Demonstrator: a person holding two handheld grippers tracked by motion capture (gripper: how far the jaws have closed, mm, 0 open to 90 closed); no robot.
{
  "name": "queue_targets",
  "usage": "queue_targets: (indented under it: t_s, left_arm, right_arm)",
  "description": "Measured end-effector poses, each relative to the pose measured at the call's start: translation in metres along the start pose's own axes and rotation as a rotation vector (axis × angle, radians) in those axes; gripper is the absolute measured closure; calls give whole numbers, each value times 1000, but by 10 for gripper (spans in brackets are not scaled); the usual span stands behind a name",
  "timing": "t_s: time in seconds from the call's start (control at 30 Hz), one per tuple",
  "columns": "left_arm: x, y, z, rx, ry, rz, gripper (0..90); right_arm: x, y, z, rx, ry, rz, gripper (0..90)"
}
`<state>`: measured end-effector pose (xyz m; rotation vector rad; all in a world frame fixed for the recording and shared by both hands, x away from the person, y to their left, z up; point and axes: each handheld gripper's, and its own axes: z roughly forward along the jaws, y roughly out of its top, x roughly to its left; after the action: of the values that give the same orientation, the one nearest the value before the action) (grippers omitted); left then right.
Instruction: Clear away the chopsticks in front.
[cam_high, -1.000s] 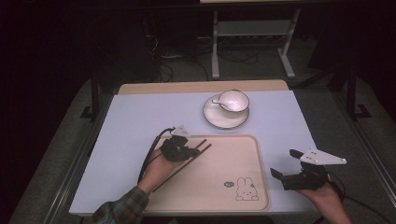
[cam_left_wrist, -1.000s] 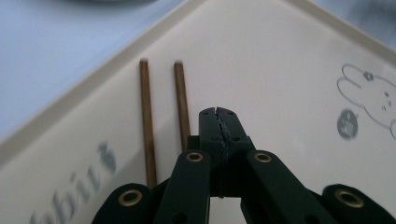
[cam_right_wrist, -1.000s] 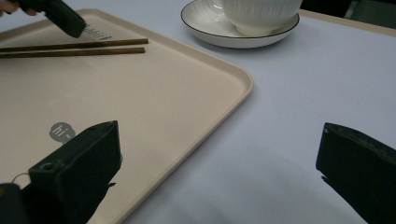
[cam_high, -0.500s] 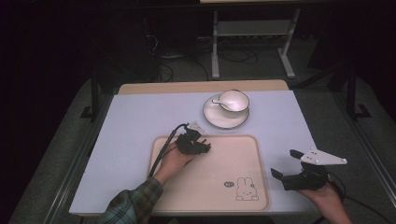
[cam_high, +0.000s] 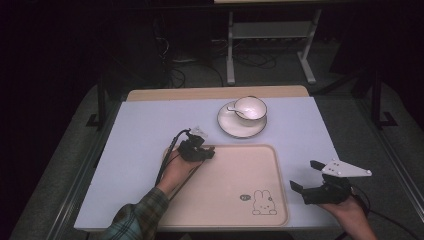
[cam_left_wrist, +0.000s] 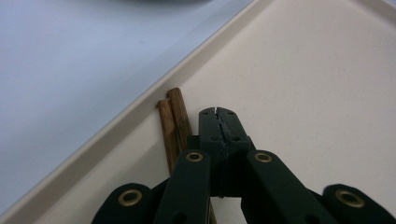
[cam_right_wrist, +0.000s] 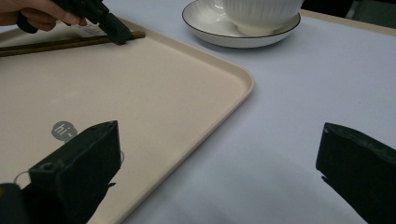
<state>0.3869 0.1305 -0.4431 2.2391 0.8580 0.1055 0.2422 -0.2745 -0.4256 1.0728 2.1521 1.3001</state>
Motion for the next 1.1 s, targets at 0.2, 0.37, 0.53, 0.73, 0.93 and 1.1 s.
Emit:
queue_targets:
  t_s: [0.2,0.37,0.53,0.73,0.93,1.1]
  left_arm:
    - [8,-10,-14,22,9,-10,893]
    - [16,-21,-27,34,19,-30,893]
    - [21,-29,-37,42,28,-45,890]
    - [28,-41,-50,41,38,-67,887]
    - [34,-52,-61,38,45,-94,886]
    - [39,-58,-69,41,59,-104,886]
  right_arm:
    - [-1,0,0,-2,-2,1,0]
    - [0,0,0,-2,-2,0,0]
    - [0,0,0,-1,-3,0,0]
    - [0,0,0,-2,-4,0,0]
    - [0,0,0,-1,-5,0,0]
    - [0,0,0,1,-5,1,0]
